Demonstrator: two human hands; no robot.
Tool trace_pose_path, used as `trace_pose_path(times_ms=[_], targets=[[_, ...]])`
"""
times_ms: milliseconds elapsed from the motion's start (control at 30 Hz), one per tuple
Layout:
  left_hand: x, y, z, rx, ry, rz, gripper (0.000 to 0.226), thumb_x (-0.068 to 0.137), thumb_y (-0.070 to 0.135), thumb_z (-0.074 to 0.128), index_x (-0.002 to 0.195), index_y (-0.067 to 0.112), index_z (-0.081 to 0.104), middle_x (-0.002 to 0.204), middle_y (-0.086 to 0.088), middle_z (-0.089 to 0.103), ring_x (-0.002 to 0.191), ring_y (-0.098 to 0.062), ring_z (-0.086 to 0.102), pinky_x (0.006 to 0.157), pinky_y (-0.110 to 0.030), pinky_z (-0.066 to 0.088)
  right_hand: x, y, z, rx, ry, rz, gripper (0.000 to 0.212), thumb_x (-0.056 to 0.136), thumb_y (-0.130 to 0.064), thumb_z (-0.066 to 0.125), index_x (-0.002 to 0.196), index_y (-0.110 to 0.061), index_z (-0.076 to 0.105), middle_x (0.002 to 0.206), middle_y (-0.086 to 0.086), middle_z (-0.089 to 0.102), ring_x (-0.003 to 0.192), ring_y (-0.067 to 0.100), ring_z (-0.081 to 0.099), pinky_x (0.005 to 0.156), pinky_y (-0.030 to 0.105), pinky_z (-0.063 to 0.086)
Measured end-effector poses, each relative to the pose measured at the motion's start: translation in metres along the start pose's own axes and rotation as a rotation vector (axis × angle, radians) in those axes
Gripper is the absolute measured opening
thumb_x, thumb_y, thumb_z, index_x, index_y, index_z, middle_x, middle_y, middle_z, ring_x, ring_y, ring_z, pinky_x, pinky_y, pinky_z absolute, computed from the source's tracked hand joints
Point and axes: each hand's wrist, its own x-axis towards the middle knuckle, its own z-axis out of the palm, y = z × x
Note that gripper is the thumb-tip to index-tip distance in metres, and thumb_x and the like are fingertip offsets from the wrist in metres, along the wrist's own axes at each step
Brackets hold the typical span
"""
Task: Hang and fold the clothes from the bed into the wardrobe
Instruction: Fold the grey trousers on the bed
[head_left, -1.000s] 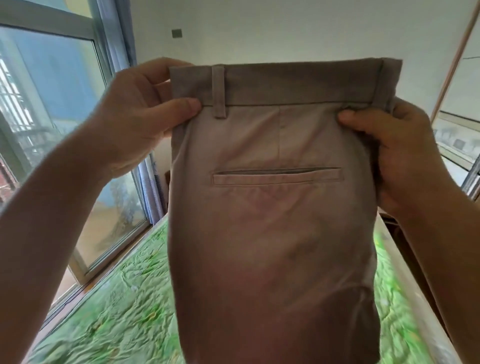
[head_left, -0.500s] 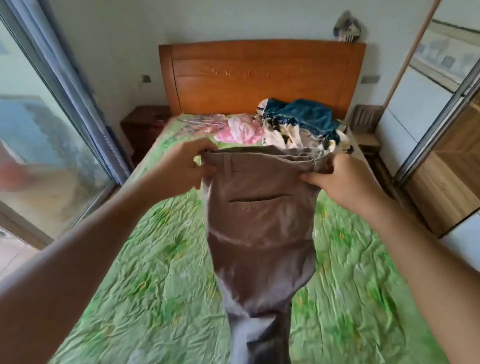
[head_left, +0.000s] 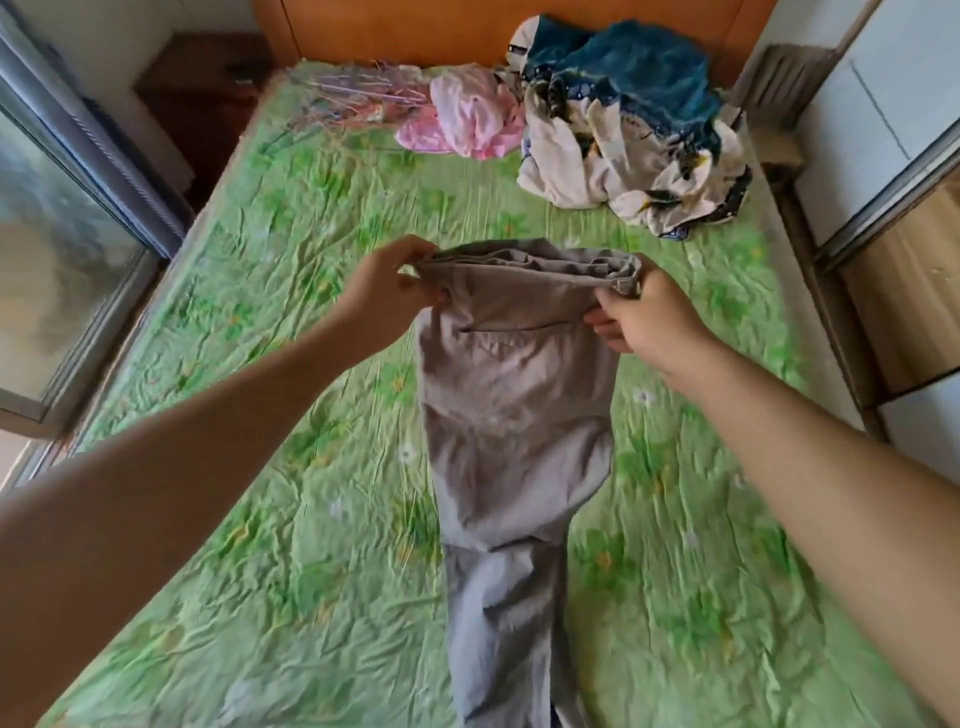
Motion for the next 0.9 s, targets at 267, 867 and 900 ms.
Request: trace_pose_path(times_ms=[267,867,900], targets=[[0.122,-0.12,0.081,0.001,0.121,-0.243,0.077,0.094,0.011,0.066,0.158,0.024,0.024,0.157,-0.011,0.037,0.104,-0.012,0.058,0.065,-0.015,0.049,0.175,0.079,0.061,-0.144,-0.029,0.031,0.064,0.1,-0.026,0.059,0.155,-0.03,0.026,0.147,0.007,0.048,0.125,0.026,0.053,0.094,0.021,0.044],[-0.227,-0.358,0.273,-0.237,-0.225,-1.038,0.011,0.093,0.011,0.069,0.102,0.006,0.065,0.083,-0.006,0.062,0.075,-0.019,0.058,0.068,-0.034,0.052,-0.122,0.464,0.185,-0.323,-0.205,0.697,0.052,0.084,-0.046,0.076,0.123,-0.014,0.066,0.119,0.016,0.066,0.114,0.033,0.06,0.102,0.043,0.046],[-0.23,-0.355,0.272,-0.3,-0.223,-1.071,0.011,0.094,0.011,0.068,0.103,0.006,0.064,0.085,-0.006,0.061,0.077,-0.018,0.058,0.073,-0.037,0.054,-0.122,0.465,0.186,-0.327,-0.233,0.706,0.05,0.082,-0.047,0.077,0.12,-0.015,0.067,0.119,0.015,0.066,0.114,0.032,0.06,0.103,0.042,0.046]])
